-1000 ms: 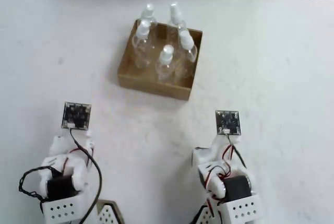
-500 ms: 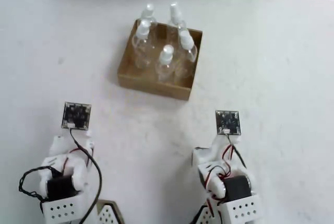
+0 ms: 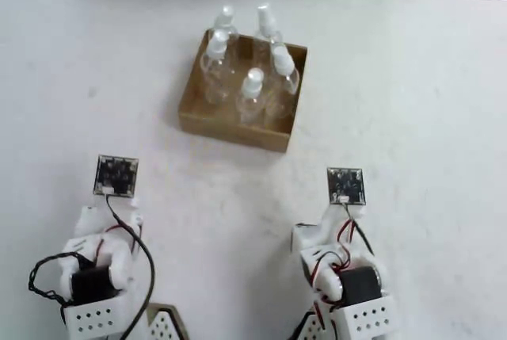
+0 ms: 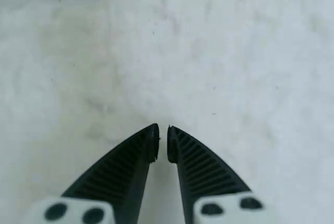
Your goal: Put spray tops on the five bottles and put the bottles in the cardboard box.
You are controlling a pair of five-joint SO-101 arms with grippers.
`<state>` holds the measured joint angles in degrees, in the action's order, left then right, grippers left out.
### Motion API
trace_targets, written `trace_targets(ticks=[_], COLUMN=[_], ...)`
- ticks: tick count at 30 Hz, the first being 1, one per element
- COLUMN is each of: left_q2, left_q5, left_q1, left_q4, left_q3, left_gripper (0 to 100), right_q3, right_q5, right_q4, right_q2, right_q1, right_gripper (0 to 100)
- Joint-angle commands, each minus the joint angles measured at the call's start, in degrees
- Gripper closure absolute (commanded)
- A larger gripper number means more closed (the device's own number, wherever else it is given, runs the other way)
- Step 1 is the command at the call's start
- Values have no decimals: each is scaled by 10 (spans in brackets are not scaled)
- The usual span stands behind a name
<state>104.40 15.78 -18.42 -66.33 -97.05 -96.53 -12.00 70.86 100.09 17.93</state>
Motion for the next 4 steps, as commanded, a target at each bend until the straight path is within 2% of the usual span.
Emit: trace_targets(ticks=[1, 4], left_q2=[7, 7], left_q5=[2, 2], left_q1=[-3, -3], left_q4=[-4, -4], left_q3=[1, 1], left_gripper=[972, 972], right_q3=[-5, -5], right_q5=[1, 1], right_q4=[3, 3], right_q2=[0, 0], right_q1=[0, 0], right_gripper=[981, 981])
